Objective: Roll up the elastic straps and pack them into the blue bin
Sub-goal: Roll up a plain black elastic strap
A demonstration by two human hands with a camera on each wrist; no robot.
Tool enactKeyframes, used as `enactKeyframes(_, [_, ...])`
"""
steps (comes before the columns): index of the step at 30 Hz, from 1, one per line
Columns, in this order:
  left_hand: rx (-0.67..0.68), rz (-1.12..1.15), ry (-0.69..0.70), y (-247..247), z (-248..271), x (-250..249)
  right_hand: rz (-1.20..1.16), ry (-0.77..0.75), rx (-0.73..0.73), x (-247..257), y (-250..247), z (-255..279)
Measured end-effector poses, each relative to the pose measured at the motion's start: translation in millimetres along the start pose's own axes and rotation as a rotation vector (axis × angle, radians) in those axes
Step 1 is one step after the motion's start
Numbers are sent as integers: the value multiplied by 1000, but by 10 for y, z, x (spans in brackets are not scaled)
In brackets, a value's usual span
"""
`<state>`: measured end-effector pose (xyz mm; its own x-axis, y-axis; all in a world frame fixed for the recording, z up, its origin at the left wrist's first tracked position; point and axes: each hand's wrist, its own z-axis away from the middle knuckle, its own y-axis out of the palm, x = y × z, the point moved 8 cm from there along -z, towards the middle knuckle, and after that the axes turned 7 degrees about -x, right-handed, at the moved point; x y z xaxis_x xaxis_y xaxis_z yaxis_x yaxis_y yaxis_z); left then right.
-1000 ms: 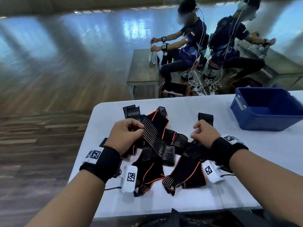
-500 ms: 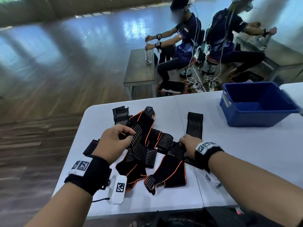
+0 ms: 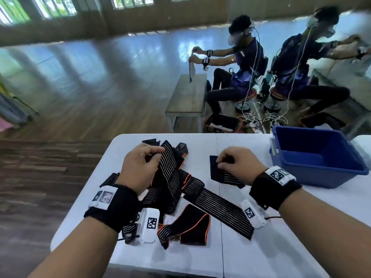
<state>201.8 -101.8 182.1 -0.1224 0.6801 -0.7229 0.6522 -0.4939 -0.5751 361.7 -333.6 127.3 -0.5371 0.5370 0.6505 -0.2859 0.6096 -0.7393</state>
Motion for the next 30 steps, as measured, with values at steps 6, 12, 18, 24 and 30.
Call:
enactKeyframes(6, [-22,207,21,-69,-414,-527,-213,-96,-282,653,-798,-142])
enactKeyframes(12, [-2,295,84,-60,-773,-961,-269,-114,-500,1079,-1266,-122])
enactKeyframes(18, [79,402,90,24,-877,-1167,-156,-72,-702,1223,-1466,-94])
enactKeyframes(24, [124,509,128,35,-963,-1284,-147,-18,-916,1275,-1593,-65])
enactKeyframes(30, [141,599,82,84,-1006,-1210,-112,-174,-1002,1511,-1448,-24])
